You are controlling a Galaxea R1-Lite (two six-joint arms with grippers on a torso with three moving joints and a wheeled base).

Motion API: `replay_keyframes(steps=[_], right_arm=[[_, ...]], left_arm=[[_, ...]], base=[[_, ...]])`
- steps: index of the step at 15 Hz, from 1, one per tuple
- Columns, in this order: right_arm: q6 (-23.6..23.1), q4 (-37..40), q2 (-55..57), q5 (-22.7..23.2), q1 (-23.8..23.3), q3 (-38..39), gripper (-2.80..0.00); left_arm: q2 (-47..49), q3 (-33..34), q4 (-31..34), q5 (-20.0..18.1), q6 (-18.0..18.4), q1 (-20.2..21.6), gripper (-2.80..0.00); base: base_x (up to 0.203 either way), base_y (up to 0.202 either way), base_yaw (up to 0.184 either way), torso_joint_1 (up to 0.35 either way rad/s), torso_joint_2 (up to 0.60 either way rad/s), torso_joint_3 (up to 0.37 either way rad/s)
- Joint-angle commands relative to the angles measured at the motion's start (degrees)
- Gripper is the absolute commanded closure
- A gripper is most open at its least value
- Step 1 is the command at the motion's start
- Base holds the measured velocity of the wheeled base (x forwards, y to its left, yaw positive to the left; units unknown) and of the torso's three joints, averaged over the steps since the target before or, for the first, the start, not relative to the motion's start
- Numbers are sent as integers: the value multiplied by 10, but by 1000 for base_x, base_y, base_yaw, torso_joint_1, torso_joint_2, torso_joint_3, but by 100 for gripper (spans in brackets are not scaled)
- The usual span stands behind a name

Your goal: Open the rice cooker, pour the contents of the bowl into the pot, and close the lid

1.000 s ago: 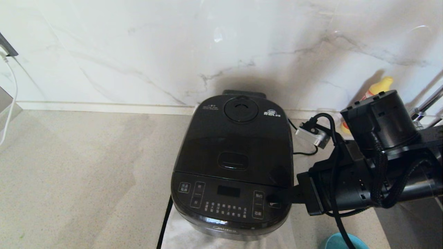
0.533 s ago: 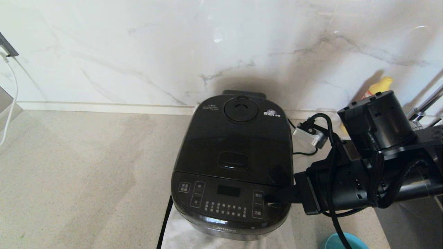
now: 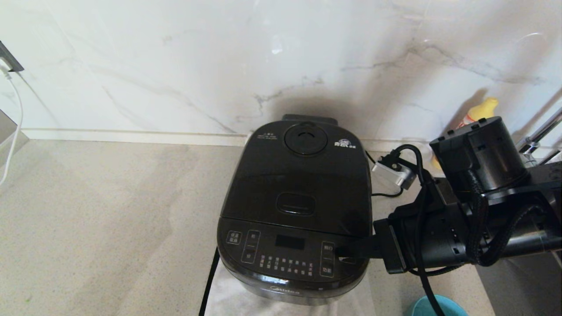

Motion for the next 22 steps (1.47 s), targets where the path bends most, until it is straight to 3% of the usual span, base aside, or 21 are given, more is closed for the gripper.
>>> replay_keyframes(steps=[1,7,11,15,18,22], right_arm=[[3,0,-26,2,-1,-16,0],[50,5,-120,-1,-16,-69,0],[41,80,-174,-19,-121,-123,0],[-70,119,-245,-230,-259,-139,0],[-135,122,-358,-332,-285,-94,0],[-223,126,-563,-413,-295,39,0]], left_arm=[[1,0,0,0,0,0,0],[1,0,0,0,0,1,0],[1,0,0,0,0,0,0],[1,0,0,0,0,0,0],[1,0,0,0,0,0,0],[1,0,0,0,0,1,0]], base=[[0,0,0,0,0,0],[0,0,0,0,0,0],[0,0,0,0,0,0],[0,0,0,0,0,0],[0,0,0,0,0,0],[0,0,0,0,0,0]])
